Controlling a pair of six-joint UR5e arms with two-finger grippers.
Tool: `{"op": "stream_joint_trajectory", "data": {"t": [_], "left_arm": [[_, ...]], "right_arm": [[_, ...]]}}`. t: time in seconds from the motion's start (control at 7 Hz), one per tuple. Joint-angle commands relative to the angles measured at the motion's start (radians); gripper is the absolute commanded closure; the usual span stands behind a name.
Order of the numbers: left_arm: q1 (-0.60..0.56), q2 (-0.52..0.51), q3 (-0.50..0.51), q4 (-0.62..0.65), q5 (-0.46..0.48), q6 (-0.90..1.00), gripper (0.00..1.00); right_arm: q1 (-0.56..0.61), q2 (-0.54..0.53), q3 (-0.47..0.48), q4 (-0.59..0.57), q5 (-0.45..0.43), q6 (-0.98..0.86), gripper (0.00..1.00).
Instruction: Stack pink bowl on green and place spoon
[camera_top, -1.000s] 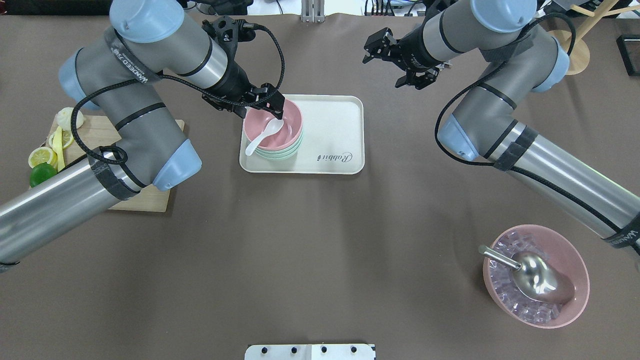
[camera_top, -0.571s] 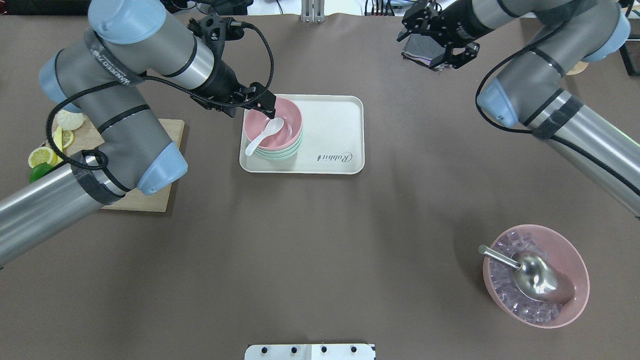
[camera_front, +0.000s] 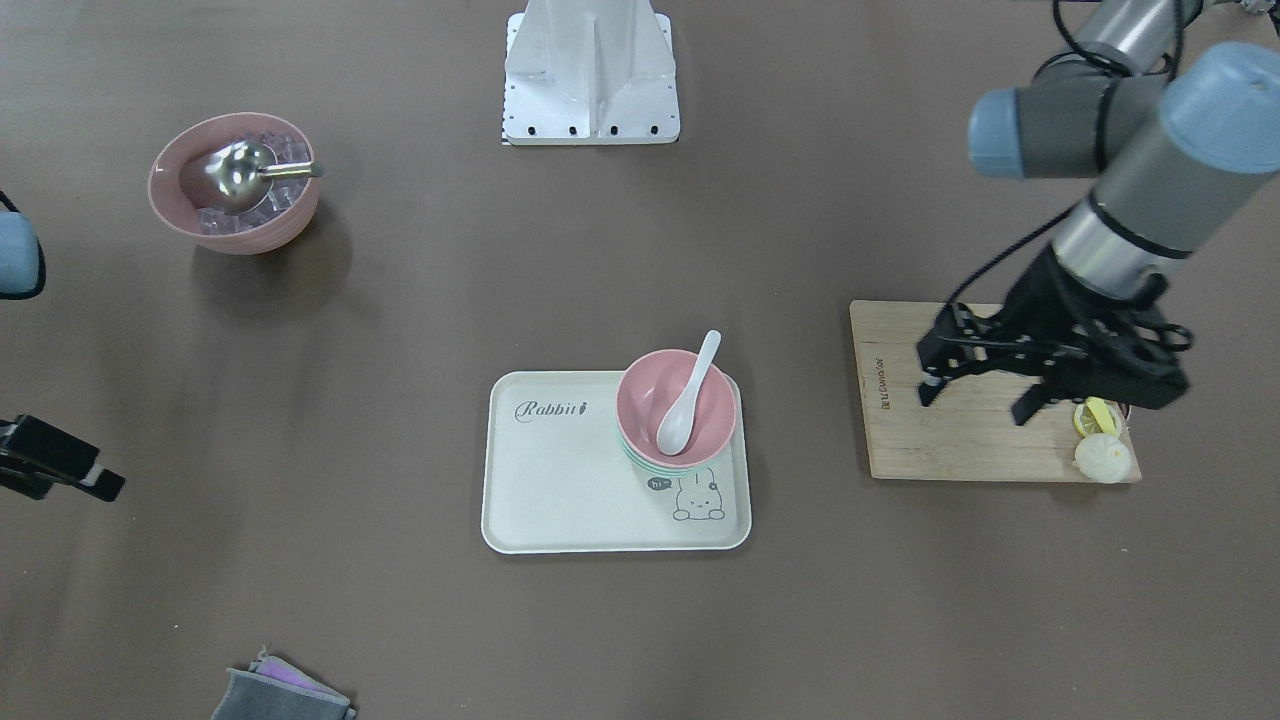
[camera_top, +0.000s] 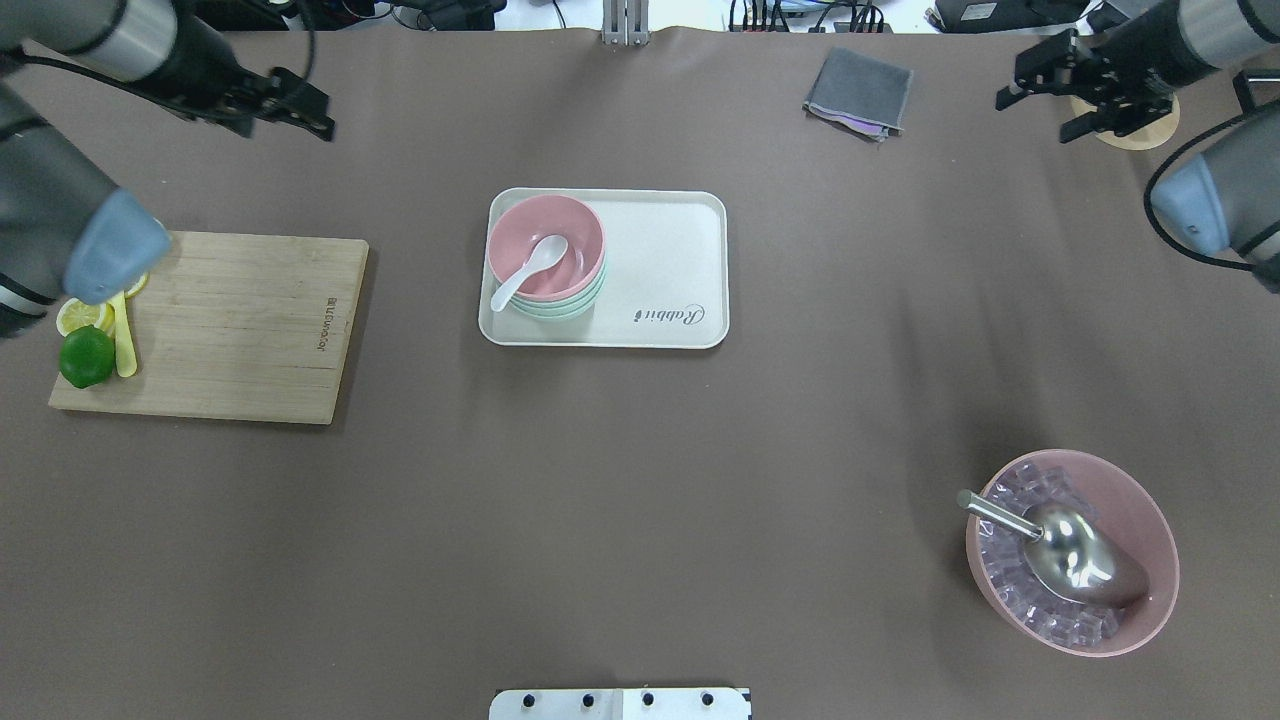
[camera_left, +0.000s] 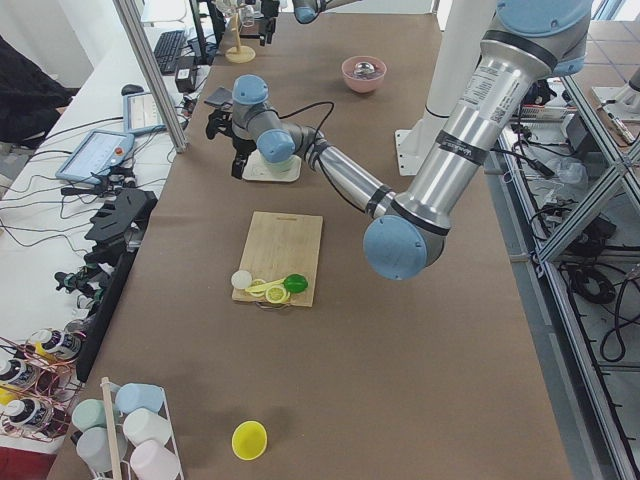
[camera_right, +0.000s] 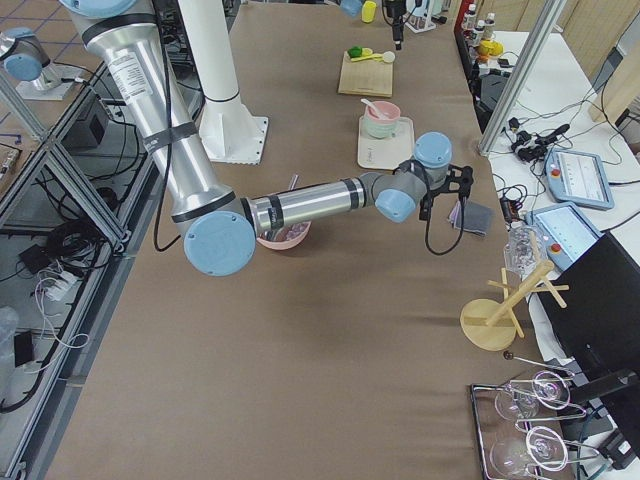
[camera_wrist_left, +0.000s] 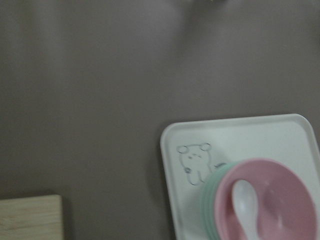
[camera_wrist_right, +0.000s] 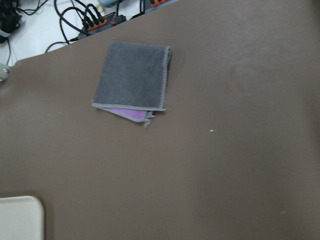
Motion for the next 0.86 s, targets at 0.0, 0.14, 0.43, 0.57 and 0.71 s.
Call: {"op": "stream_joint_trajectory", "data": {"t": [0.0,0.14,0.43,0.57,0.71], "left_arm": [[-0.179,0.041,0.017,0.231,0.039,0.449,0.02],[-0.186,0.120,0.020,0.222,0.051,0.448,0.02],[-0.210,0.190,0.069,0.145,0.037,0.389,0.02],[-0.220,0.205,0.067,0.140,0.037,0.397,0.02],[-0.226,0.209,0.066,0.148,0.036,0.400,0.02]], "right_arm": [[0.036,-0.049,0.002,-0.210,-0.090,-0.347,0.00],[0.029,-0.067,0.000,-0.303,-0.164,-0.481,0.00],[0.115,-0.068,-0.003,-0.505,-0.199,-0.770,0.00],[0.166,-0.066,-0.007,-0.580,-0.207,-0.886,0.00],[0.218,-0.068,-0.007,-0.630,-0.189,-0.922,0.00]]}}
